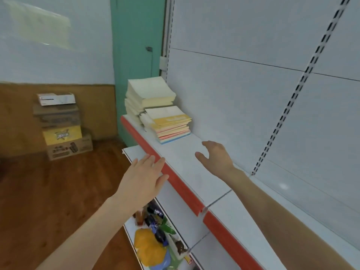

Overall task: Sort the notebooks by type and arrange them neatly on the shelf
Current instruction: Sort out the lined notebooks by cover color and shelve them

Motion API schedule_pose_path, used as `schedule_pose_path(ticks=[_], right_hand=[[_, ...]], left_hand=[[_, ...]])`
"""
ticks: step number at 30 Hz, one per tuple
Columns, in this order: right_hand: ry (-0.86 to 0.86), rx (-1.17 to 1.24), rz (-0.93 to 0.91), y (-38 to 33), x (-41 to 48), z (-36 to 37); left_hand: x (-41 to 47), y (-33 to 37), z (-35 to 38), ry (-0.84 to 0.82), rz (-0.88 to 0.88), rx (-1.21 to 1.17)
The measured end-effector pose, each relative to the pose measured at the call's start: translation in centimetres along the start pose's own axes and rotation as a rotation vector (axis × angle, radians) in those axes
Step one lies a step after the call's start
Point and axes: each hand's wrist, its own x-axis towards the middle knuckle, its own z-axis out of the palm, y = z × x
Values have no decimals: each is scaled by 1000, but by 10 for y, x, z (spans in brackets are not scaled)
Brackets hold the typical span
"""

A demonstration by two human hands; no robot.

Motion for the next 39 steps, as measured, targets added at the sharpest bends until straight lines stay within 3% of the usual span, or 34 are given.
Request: schedule_pose_path(ticks=[9,19,21,23,25,28,30,31,33,36,39], right_hand=[[-27,41,-6,-67,191,72],[-126,-83,230,-104,306,157],[-102,-123,229,-112,301,167],[-75,-92,226,-125,290,164],[11,16,262,-141,274,153],[90,94,233,-175,236,139],[107,102,85,-211,208,140],[90,102,7,-226,196,144],[3,125,-72,-242,181,155],[-76,324,105,-241,197,144],[93,154,285,-197,249,140]], left_hand=[[105,-141,73,47,-11,1],[183,-263,126,-94,-14,-283],[192,-278,136,-114,12,-466],[199,-292,143,-172,-21,-799],[207,-305,152,-245,-168,-1166],[223,-317,152,-505,-560,-1763],[230,-322,152,-763,-650,-1978],[231,-322,151,-856,-604,-1983],[227,-323,153,-892,-452,-1813],[214,-339,160,-839,-392,-1669],[197,-364,164,-832,-404,-1687]])
